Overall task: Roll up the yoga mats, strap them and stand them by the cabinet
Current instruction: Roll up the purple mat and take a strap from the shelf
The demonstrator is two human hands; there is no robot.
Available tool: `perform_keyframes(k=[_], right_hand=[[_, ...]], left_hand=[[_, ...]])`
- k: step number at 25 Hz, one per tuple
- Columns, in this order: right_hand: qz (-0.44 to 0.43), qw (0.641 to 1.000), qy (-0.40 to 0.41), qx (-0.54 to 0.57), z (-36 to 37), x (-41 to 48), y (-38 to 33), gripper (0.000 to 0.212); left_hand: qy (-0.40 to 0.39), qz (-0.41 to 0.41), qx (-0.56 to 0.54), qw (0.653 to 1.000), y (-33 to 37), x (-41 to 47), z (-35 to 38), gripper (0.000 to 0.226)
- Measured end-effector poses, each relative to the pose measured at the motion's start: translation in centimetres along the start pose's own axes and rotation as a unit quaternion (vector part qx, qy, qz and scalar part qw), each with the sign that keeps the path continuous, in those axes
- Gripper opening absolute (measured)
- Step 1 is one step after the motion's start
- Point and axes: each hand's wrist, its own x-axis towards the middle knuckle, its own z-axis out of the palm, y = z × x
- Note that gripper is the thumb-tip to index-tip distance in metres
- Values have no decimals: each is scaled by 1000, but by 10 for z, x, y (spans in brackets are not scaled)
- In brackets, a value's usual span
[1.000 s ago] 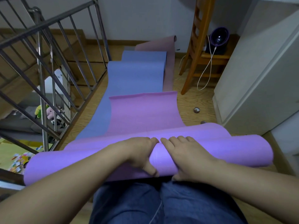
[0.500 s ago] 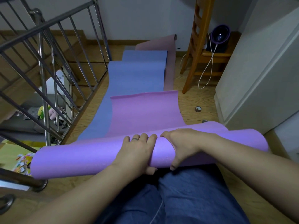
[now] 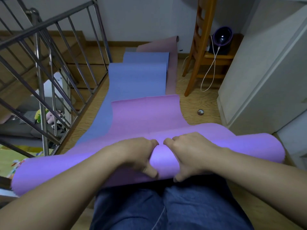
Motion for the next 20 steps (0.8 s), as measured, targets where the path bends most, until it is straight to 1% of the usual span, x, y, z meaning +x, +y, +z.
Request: perform_keyframes(k=[3,4,6,8,9,11,12,13,15,16,17,18,19,20], right_hand=[[-28,991,-120,56,-8,-9,-4,82],[-27,986,-148,74,-7,-9,-5,83],[-20,977,-182,106,-6,-3,-2,83],[-12,965,-219,142,-6,5,4,80],[-14,958,-236,160,-5,10,7,78],[-12,943,-266,201,-5,21,13,73],[-8,935,-281,217,-4,25,15,72],[-5,930,-289,227,-4,27,16,71],[1,936,-262,235,-3,23,15,72],[8,949,-227,221,-1,17,12,76],[17,968,-175,178,2,9,8,82],[18,988,-110,111,9,1,1,89],[10,998,-44,47,17,-7,-8,96],[7,1000,2,8,25,-11,-15,99]], left_hand=[[-131,17,-58,990,6,-8,0,68],[-151,18,-76,985,7,-8,0,66],[-153,16,-98,983,4,-6,-1,66],[-117,14,-82,990,4,-9,1,71],[-78,5,-47,996,7,-12,4,76],[13,-20,67,997,20,-19,19,88],[43,-34,109,992,28,-23,28,93],[58,-45,127,989,32,-25,34,95],[61,-45,108,991,27,-23,32,94],[52,-37,83,995,21,-20,28,93],[31,-30,55,998,14,-16,23,93],[3,-25,29,999,8,-10,18,93],[-26,-23,6,999,4,-3,12,94],[-58,-23,-12,998,1,4,6,95]])
